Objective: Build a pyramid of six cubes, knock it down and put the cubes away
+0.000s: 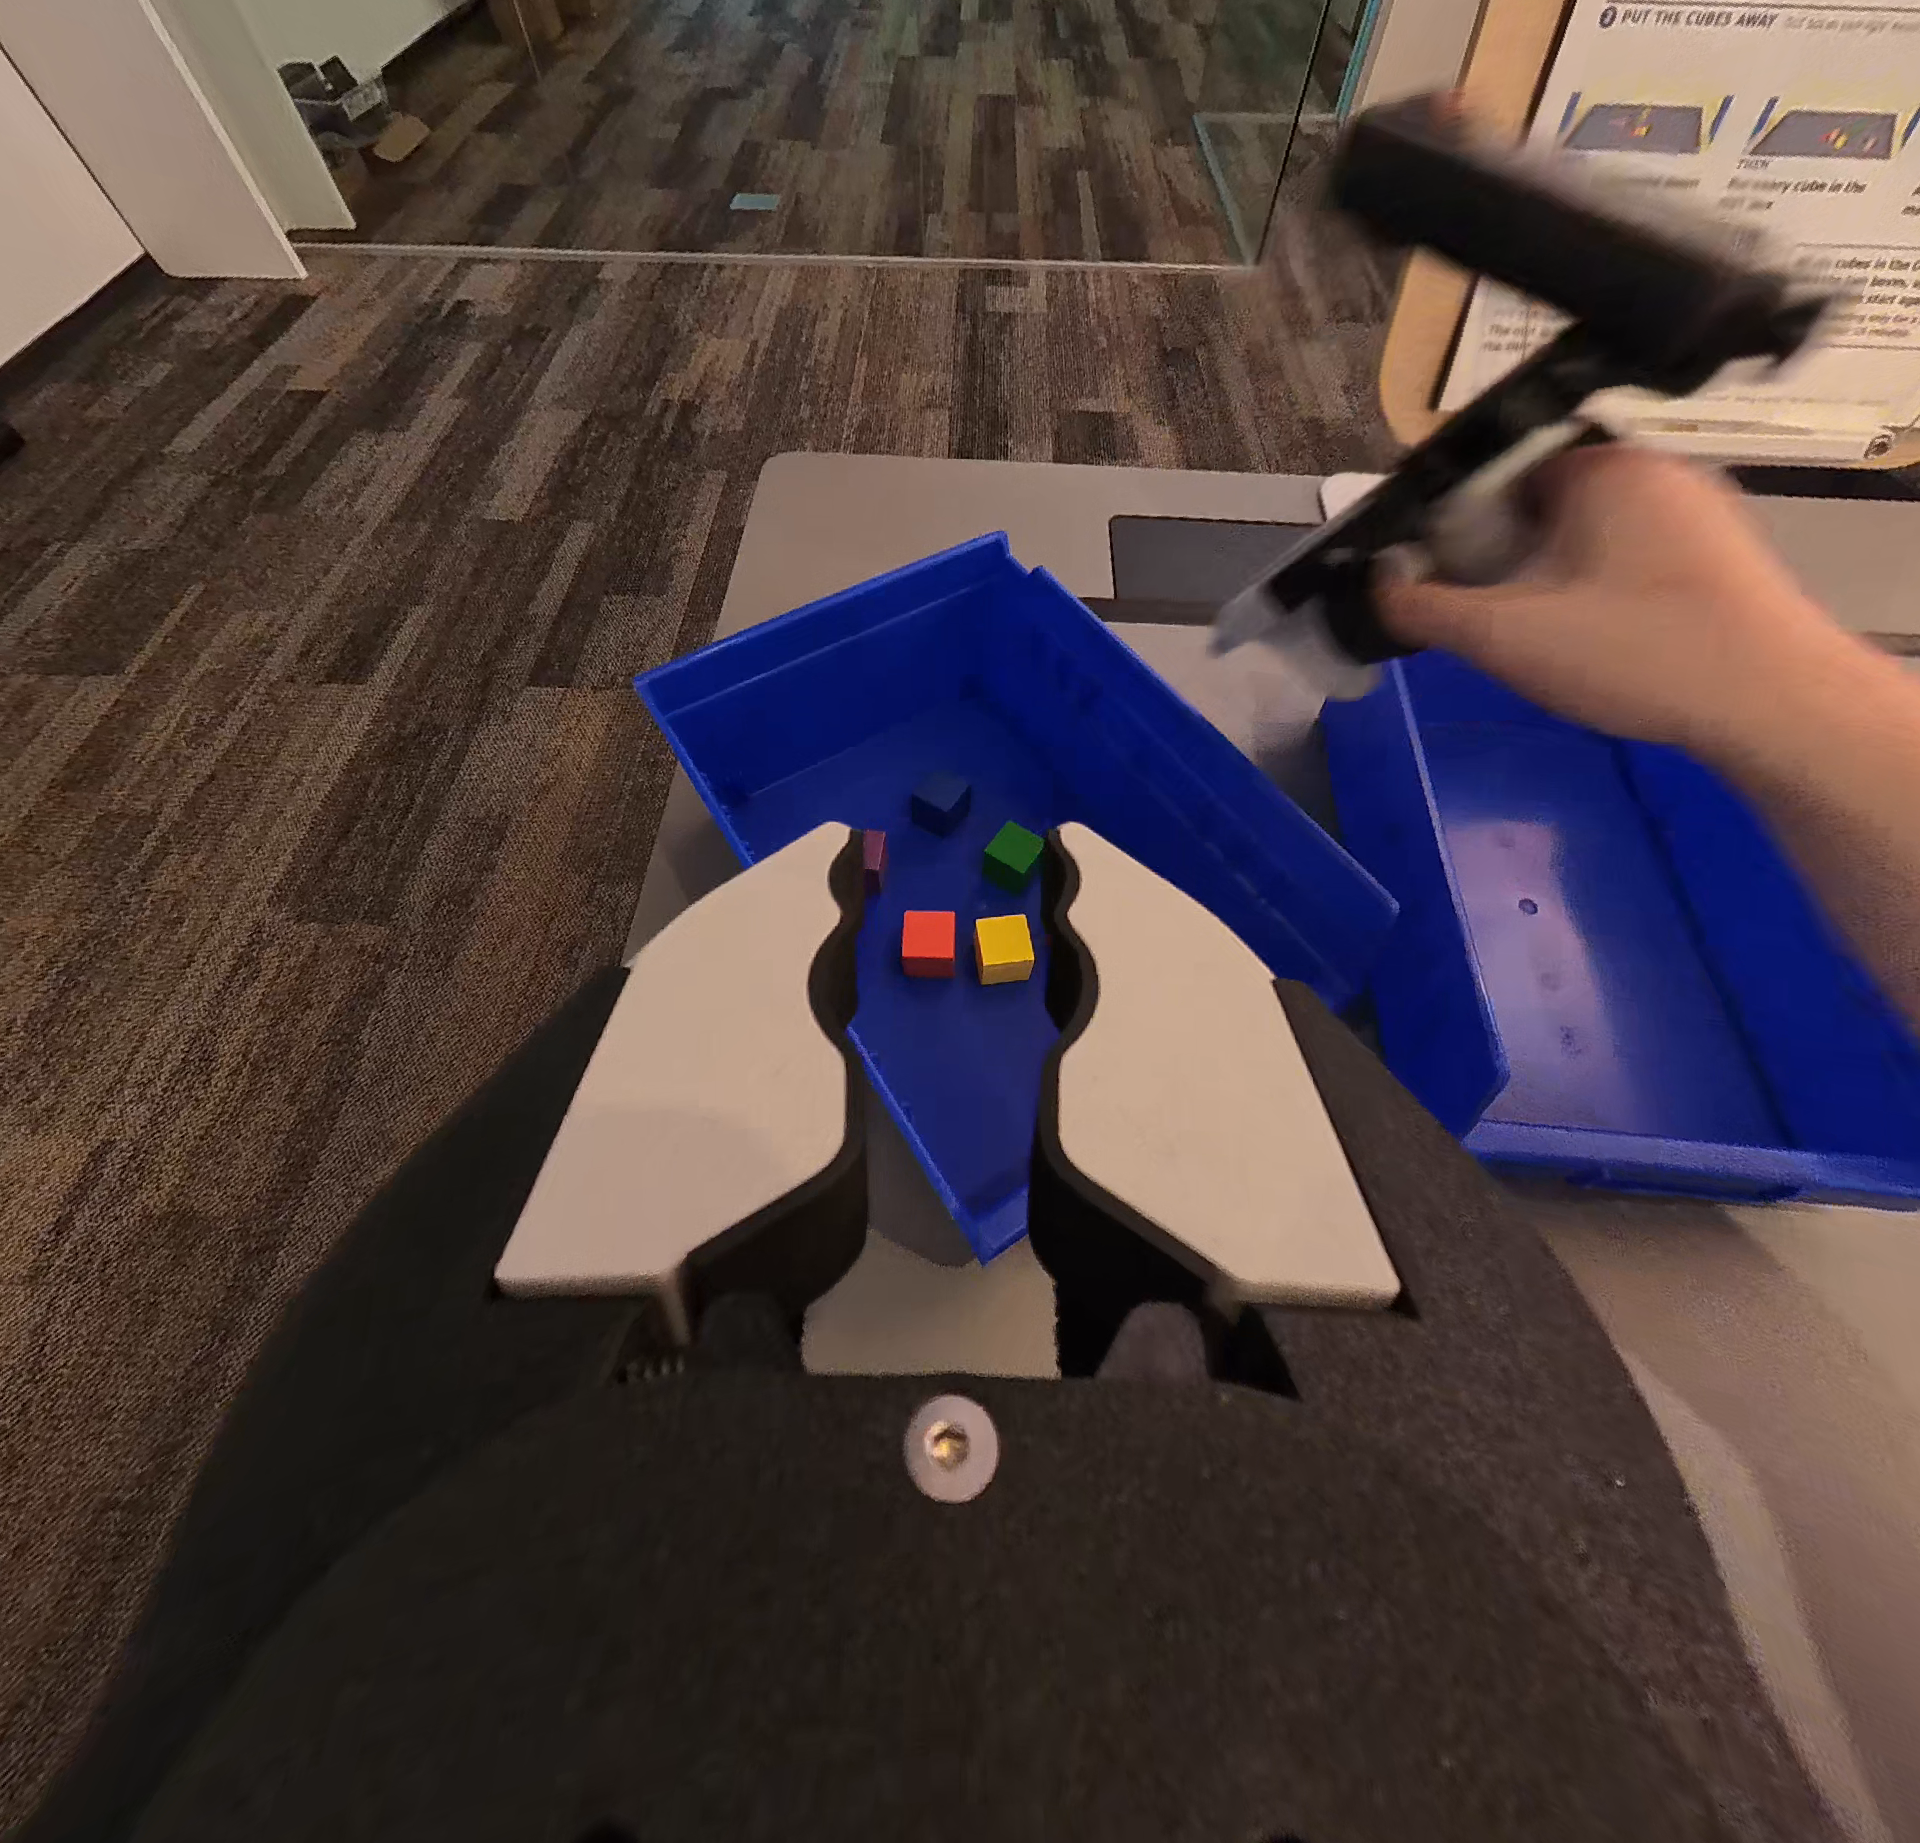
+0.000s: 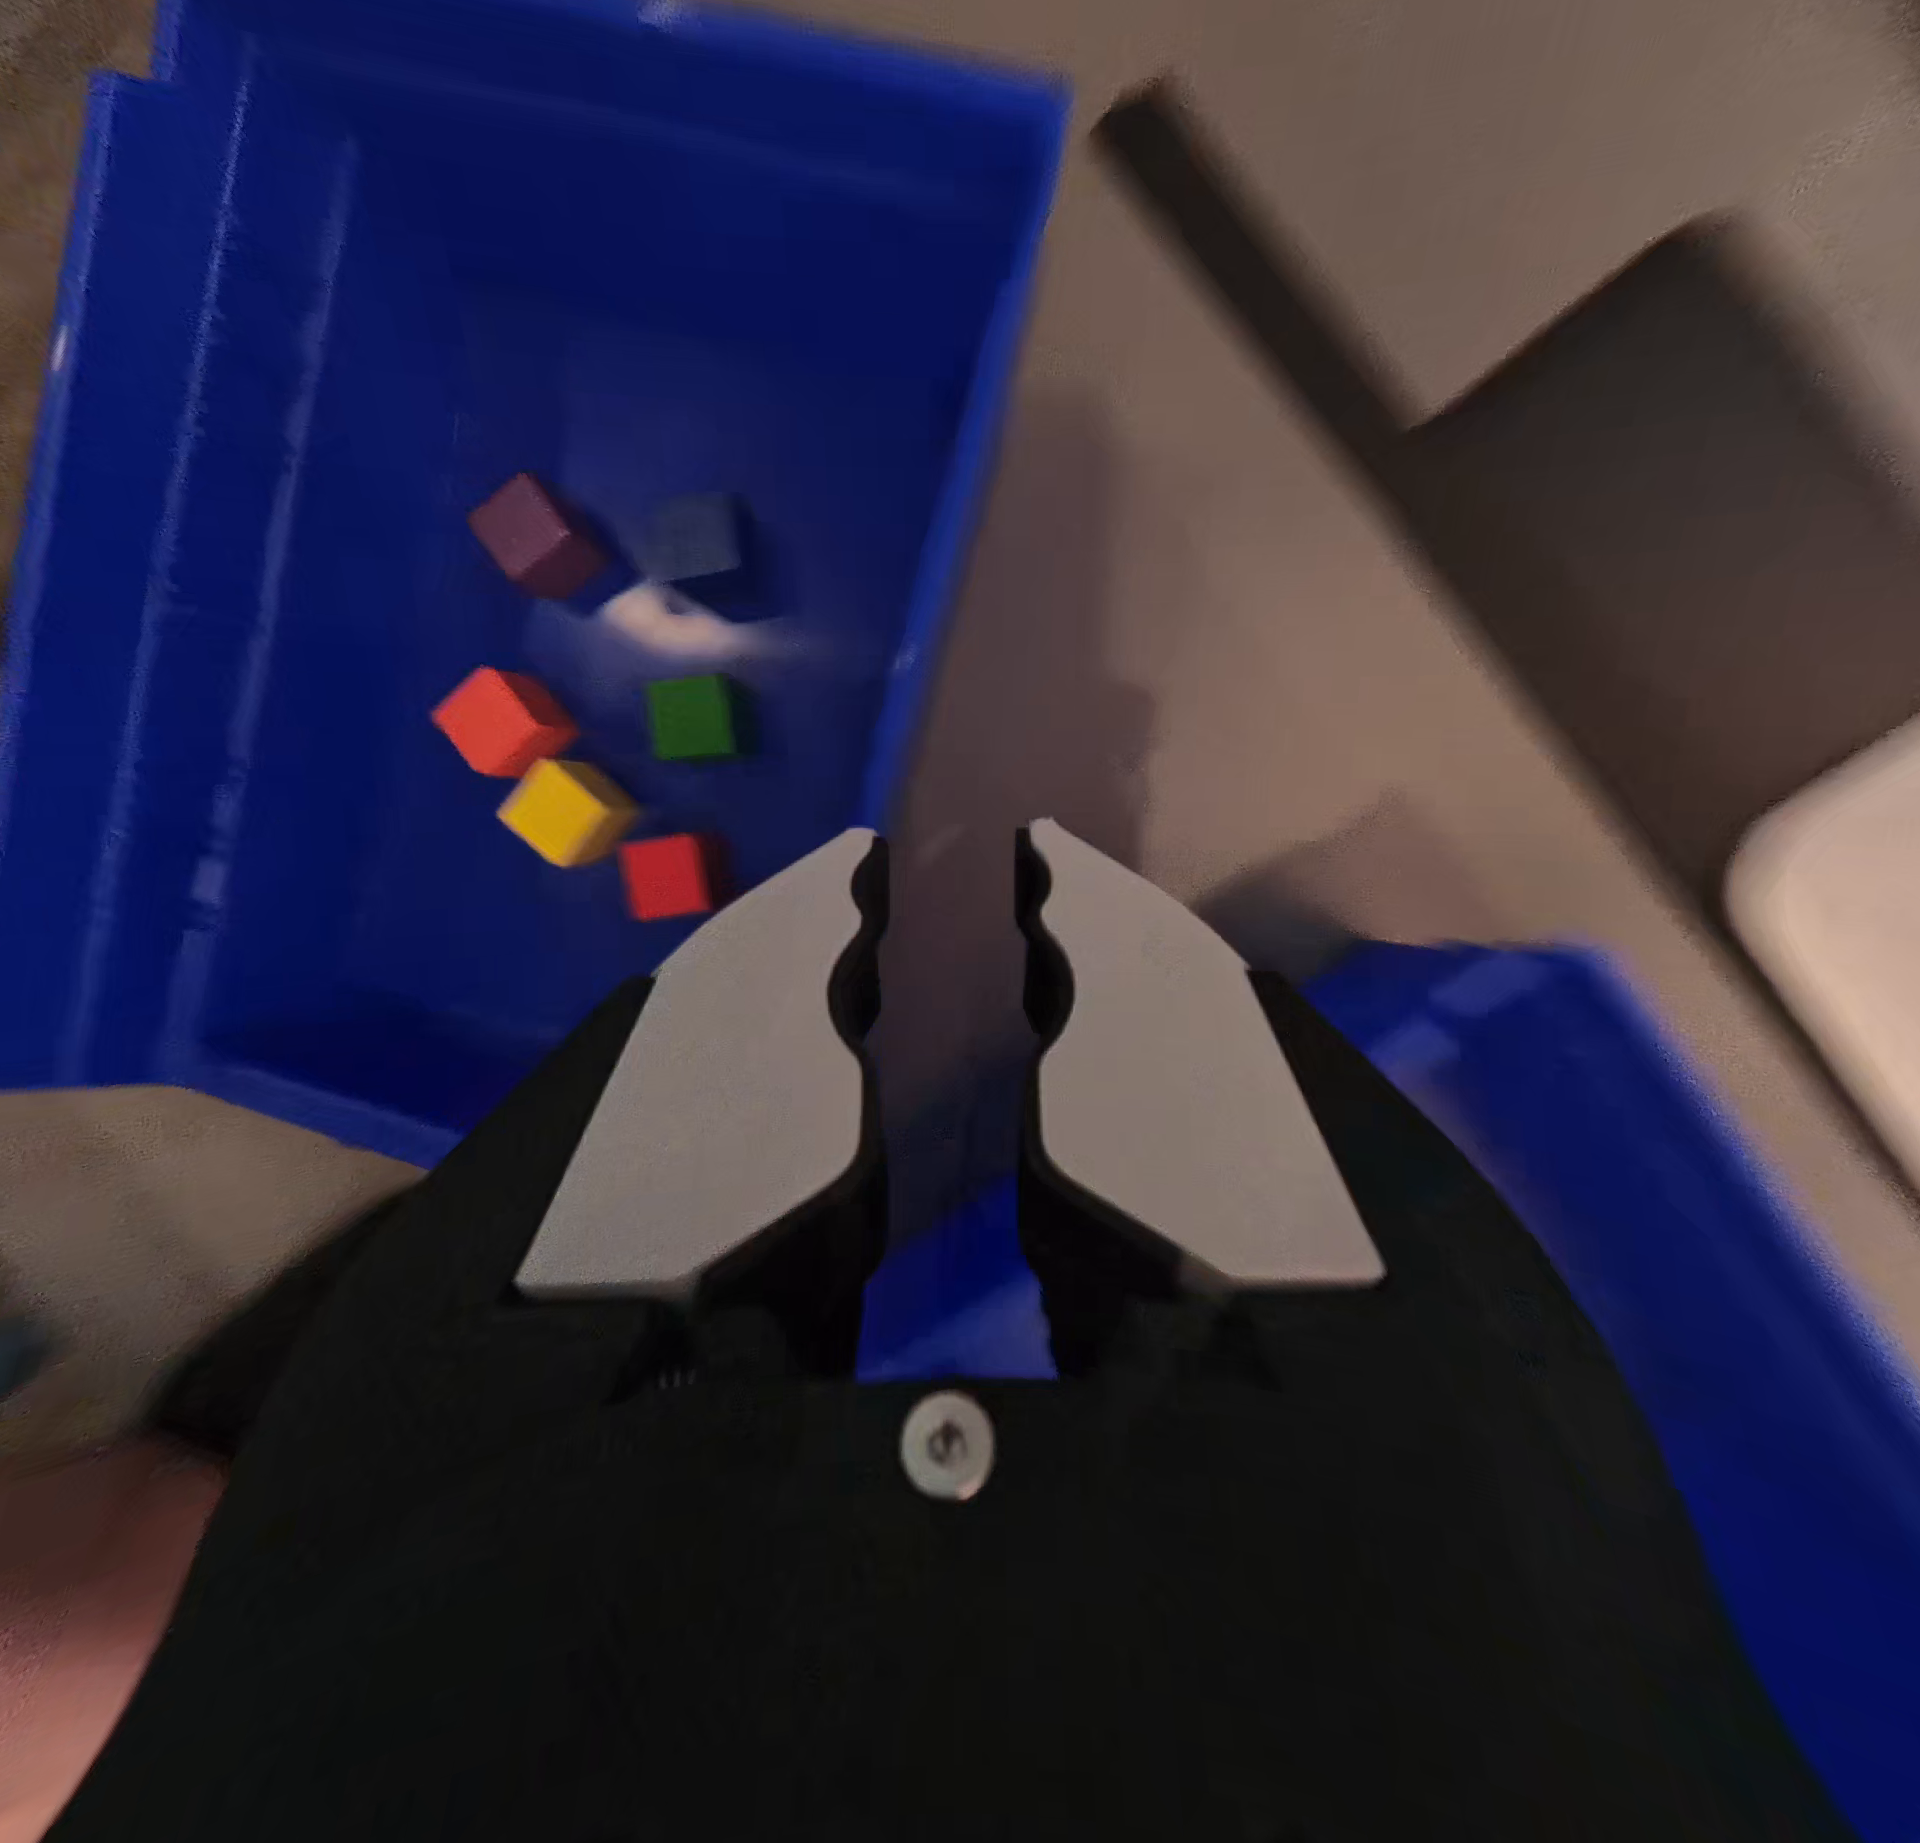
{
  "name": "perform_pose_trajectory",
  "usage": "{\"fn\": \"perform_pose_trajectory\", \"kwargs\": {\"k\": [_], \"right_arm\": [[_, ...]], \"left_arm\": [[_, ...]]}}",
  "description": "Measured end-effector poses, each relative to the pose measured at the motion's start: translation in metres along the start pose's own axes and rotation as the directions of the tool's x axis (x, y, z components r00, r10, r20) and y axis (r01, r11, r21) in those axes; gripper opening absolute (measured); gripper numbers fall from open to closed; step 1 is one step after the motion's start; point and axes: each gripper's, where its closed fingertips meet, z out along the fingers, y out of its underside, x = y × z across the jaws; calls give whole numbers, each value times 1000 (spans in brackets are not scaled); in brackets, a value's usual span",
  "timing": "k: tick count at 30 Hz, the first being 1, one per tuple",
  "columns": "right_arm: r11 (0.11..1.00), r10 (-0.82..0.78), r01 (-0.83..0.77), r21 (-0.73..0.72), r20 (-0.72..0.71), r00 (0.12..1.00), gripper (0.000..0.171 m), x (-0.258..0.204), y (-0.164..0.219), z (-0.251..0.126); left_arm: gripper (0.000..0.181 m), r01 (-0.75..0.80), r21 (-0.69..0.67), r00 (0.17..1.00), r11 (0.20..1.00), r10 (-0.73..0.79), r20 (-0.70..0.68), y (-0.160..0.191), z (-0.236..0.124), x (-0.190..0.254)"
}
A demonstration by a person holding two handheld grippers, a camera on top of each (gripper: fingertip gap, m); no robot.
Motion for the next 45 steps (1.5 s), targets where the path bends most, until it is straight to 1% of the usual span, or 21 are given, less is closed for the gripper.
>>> {"fn": "perform_pose_trajectory", "kwargs": {"k": [1,2,4,5,6,7,8,10,11,12,13,15,17,19,21,24,28,32,38,42,45], "right_arm": [[995,-49,57,78,-104,993,26,17,4,-28],[986,-60,93,136,-230,971,35,38,16,-56],[984,-7,87,153,-460,888,62,88,66,-101],[991,31,41,127,-521,853,66,111,98,-115],[994,92,-43,103,-539,837,74,129,132,-121],[987,160,-137,83,-511,844,84,141,164,-120],[973,221,-226,46,-463,858,84,148,194,-114],[935,292,-349,-58,-430,854,80,163,243,-103],[919,324,-384,-83,-392,861,87,167,256,-95],[902,377,-419,-102,-282,882,75,158,259,-83],[883,419,-443,-153,-167,893,56,146,264,-74],[821,503,-485,-302,-19,864,28,128,276,-63],[806,523,-495,-325,-3,852,21,134,279,-65],[826,438,-442,-351,-94,894,10,154,293,-74],[841,386,-409,-355,-138,912,9,172,307,-86],[832,416,-437,-342,-137,899,7,199,338,-107],[813,479,-507,-287,-166,862,8,261,393,-144],[765,554,-602,-230,-242,797,7,325,460,-190],[686,649,-712,-150,-315,692,8,387,543,-244],[652,716,-754,-84,-261,648,7,397,564,-257],[663,700,-745,-76,-290,653,7,396,568,-260]], "left_arm": [[32,3,5,1000,1000,-3,-1,0,-1,0],[32,7,11,1000,1000,-7,-3,-1,-2,0],[32,8,25,1000,1000,-8,-11,-3,-4,2],[33,8,29,1000,1000,-7,-14,-3,-5,3],[33,8,31,1000,999,-8,-13,-4,-6,4],[33,8,33,1000,999,-8,-10,-5,-6,4],[33,5,34,1000,999,-5,-8,-6,-5,6],[33,-13,35,1000,999,13,-9,-8,-3,10],[33,-23,36,1000,999,23,-9,-10,-2,12],[33,-30,33,1000,999,30,-9,-11,0,14],[33,-39,25,999,999,39,-8,-11,1,16],[33,-69,4,998,998,69,-3,-9,4,21],[33,-99,-19,995,995,99,-3,-7,7,26],[33,-126,-40,992,991,126,-6,-5,10,31],[33,-151,-41,989,988,151,-4,-7,11,36],[33,-168,-20,986,986,168,3,-14,12,44],[32,-208,-7,978,978,208,15,-20,14,55],[33,-251,-11,968,968,251,24,-21,20,59],[37,-188,-71,977,979,194,87,-15,30,41],[41,-162,-124,976,979,178,128,-6,35,29],[43,-134,-146,974,980,157,161,-1,34,18]]}}
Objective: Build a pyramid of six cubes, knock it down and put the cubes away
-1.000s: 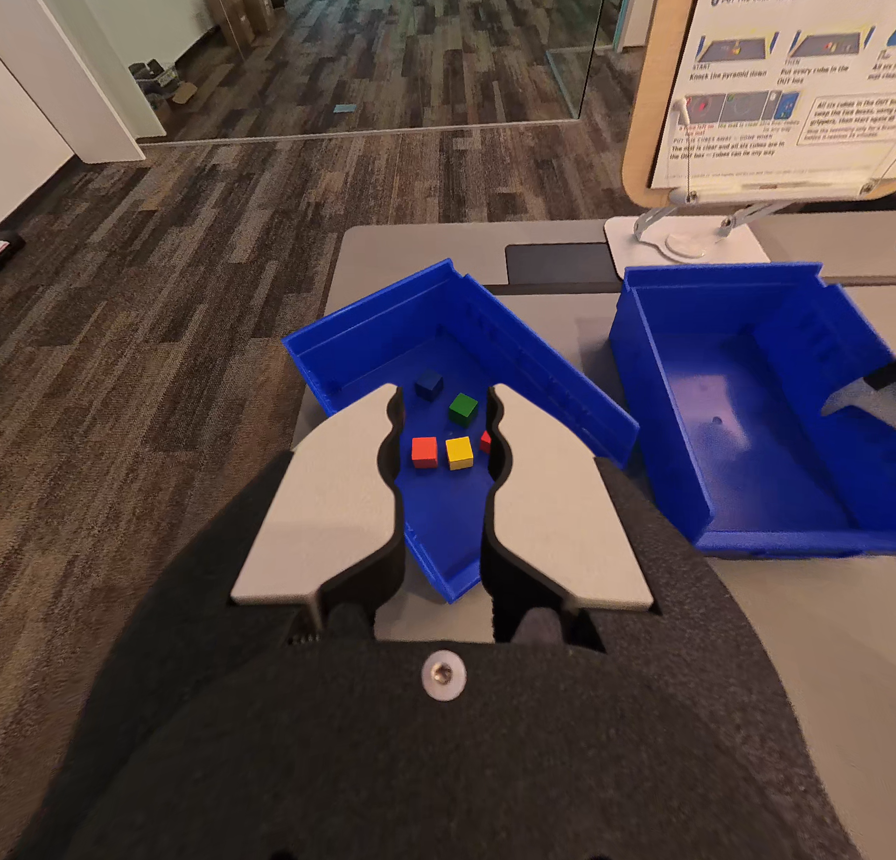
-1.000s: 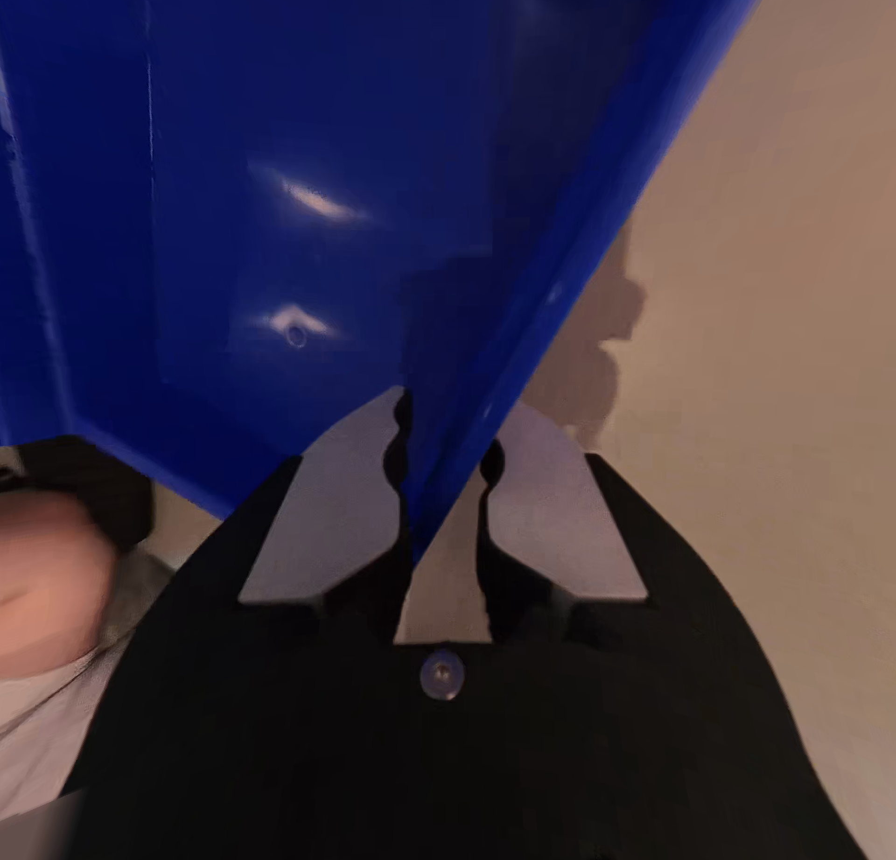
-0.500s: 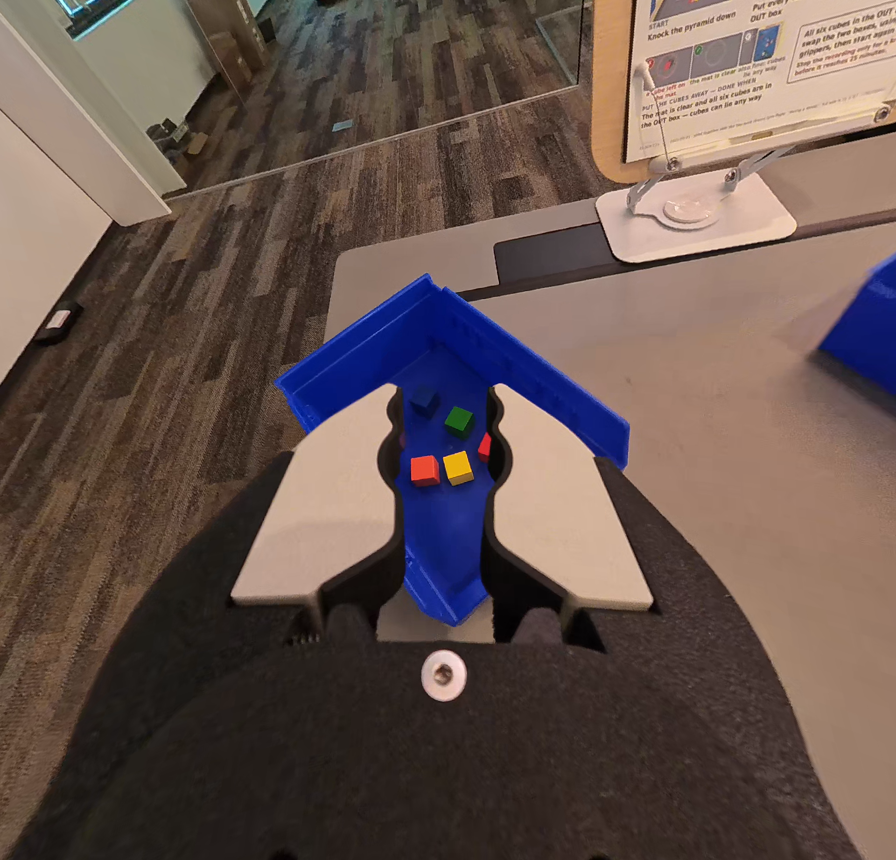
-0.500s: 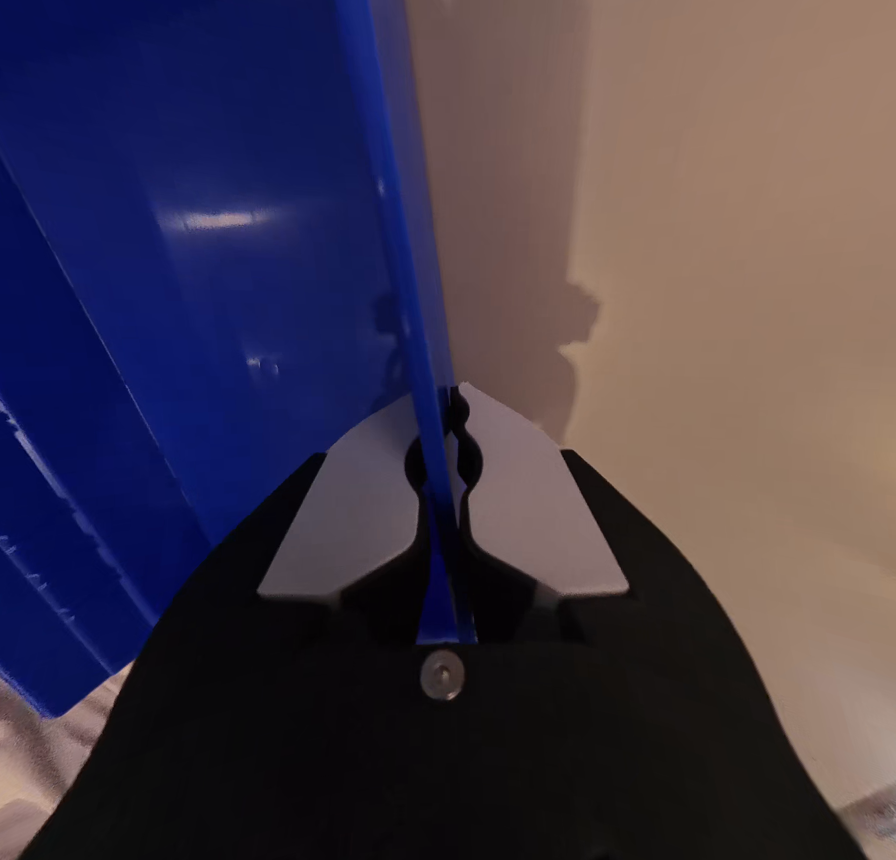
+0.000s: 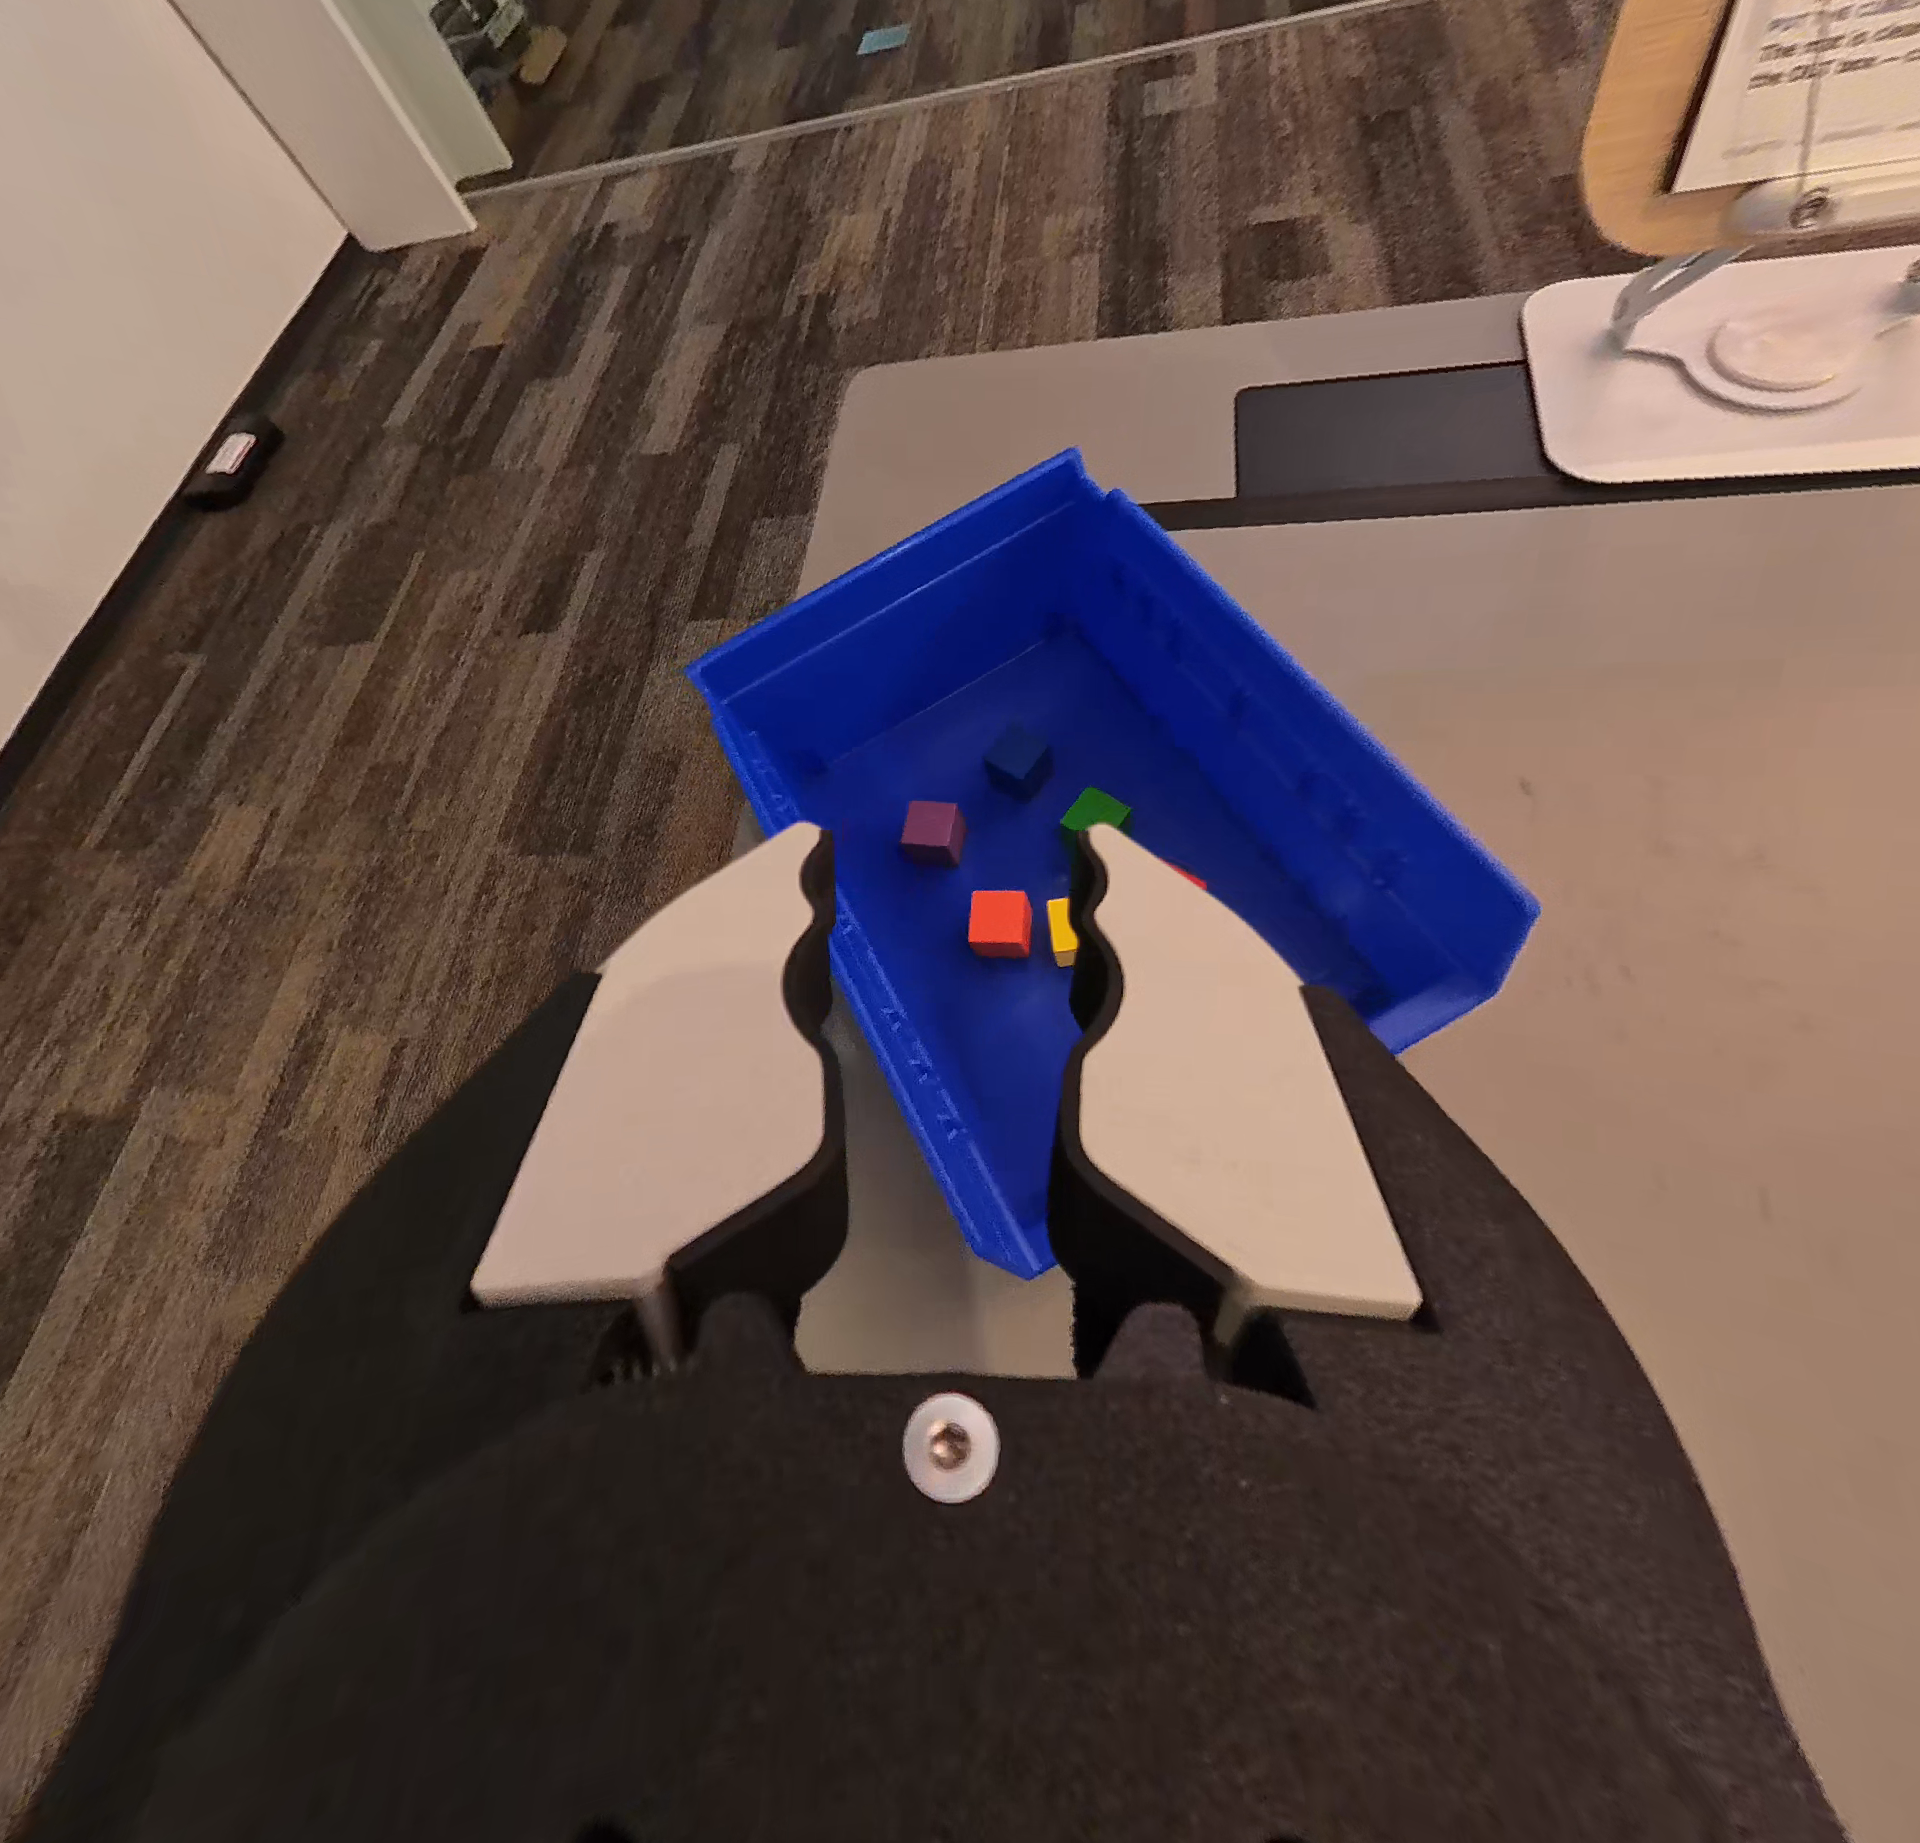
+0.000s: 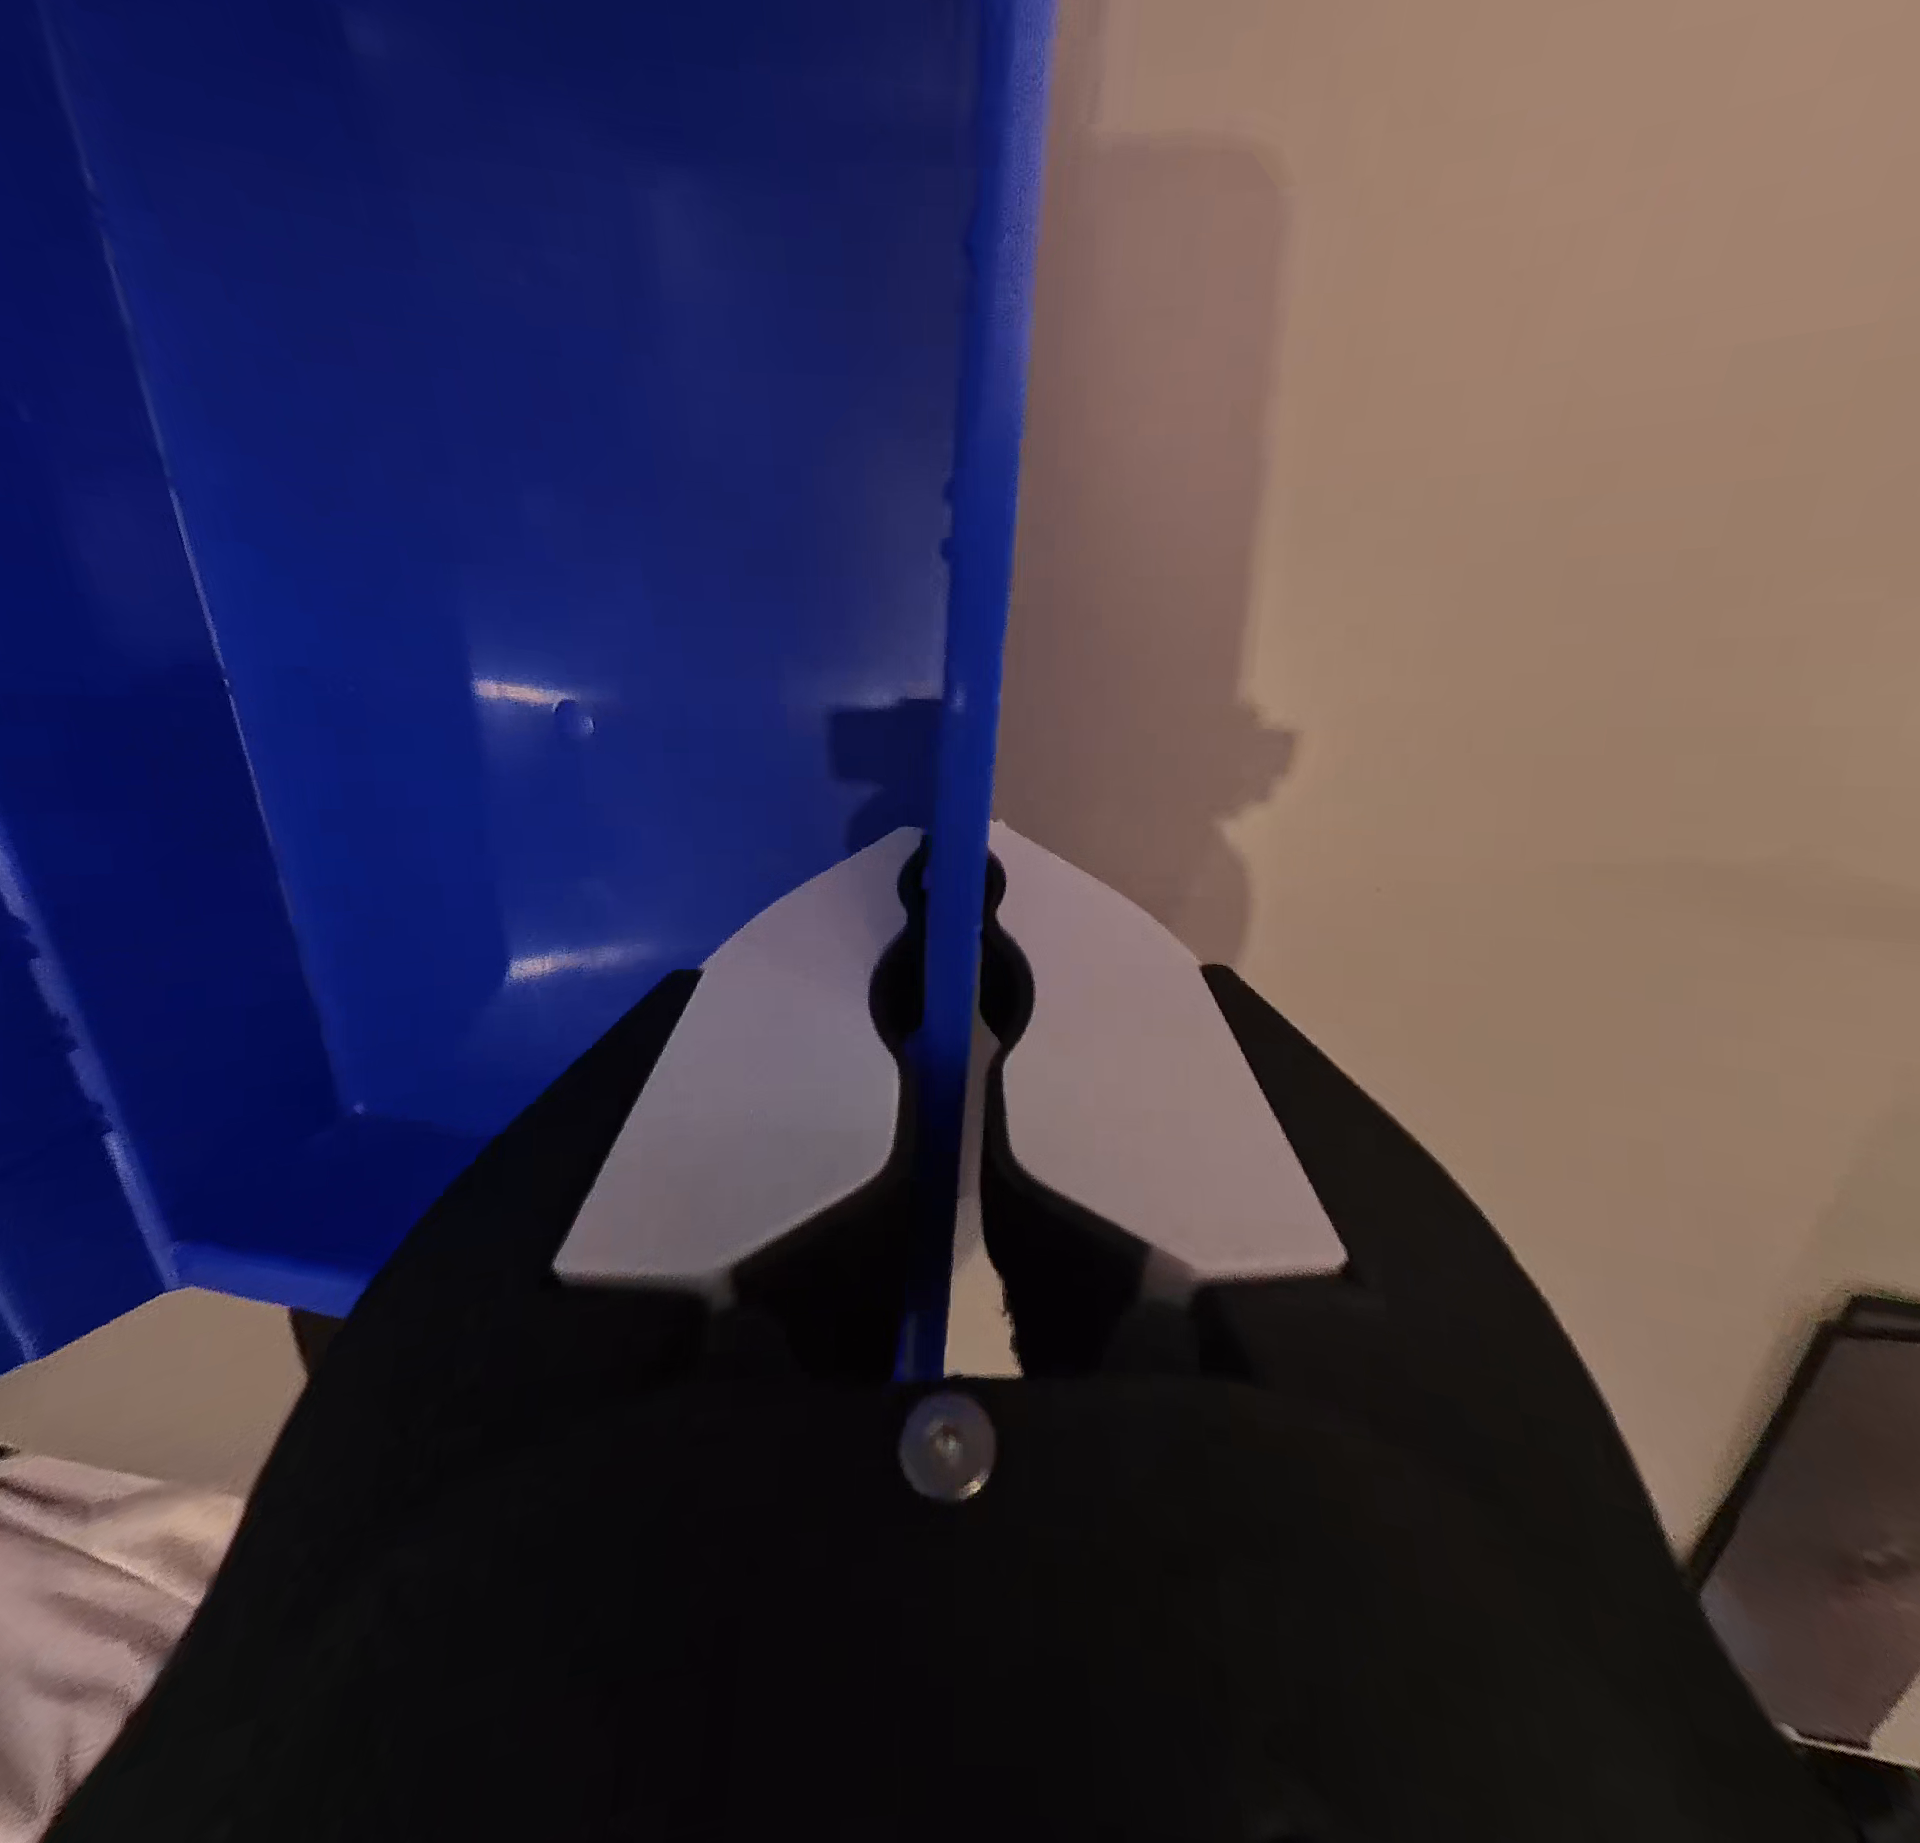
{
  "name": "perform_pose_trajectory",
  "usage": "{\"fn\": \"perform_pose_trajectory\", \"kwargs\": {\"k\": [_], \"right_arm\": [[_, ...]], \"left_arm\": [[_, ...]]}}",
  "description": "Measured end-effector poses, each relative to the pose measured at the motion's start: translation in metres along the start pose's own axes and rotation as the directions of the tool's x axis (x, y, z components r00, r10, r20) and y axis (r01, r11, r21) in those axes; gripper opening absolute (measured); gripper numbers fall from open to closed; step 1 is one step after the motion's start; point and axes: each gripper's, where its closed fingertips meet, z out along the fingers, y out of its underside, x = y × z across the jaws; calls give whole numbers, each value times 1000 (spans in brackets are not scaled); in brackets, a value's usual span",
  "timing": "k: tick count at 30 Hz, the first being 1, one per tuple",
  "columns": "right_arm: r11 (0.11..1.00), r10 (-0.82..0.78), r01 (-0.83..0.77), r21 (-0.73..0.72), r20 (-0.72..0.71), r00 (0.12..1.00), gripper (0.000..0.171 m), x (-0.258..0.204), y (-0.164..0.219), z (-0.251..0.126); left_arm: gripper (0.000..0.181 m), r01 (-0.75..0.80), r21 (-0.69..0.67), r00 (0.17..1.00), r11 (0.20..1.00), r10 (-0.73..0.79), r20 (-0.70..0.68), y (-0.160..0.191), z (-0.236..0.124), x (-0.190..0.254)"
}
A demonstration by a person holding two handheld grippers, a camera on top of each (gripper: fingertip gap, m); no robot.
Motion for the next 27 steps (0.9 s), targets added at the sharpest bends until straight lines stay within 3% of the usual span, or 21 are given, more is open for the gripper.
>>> {"fn": "perform_pose_trajectory", "kwargs": {"k": [5,7,11,13,15,18,24,27], "right_arm": [[1000,-29,29,-3,-63,998,10,-2,5,-1],[999,-23,27,31,-118,993,25,3,1,-9],[936,16,67,345,-232,973,41,0,-36,-67],[788,76,127,603,-300,951,41,-11,-60,-126],[588,113,158,793,-274,955,38,-41,-69,-184],[420,91,152,895,-208,974,36,-86,-68,-234],[420,-91,169,891,-144,985,36,-155,-70,-235],[445,-220,173,879,-80,972,36,-190,-66,-227]], "left_arm": [[47,90,-88,995,992,-86,39,25,11,-25],[49,129,-148,992,981,-125,33,39,21,-31],[56,119,-289,983,950,-153,-99,67,49,-19],[59,108,-363,980,926,-161,-119,80,63,-16],[60,126,-438,984,890,-167,-56,94,77,-24],[60,162,-524,984,836,-179,17,114,91,-34],[55,180,-648,974,740,-224,14,146,112,-29],[39,182,-674,963,716,-267,-24,154,121,-20]]}}
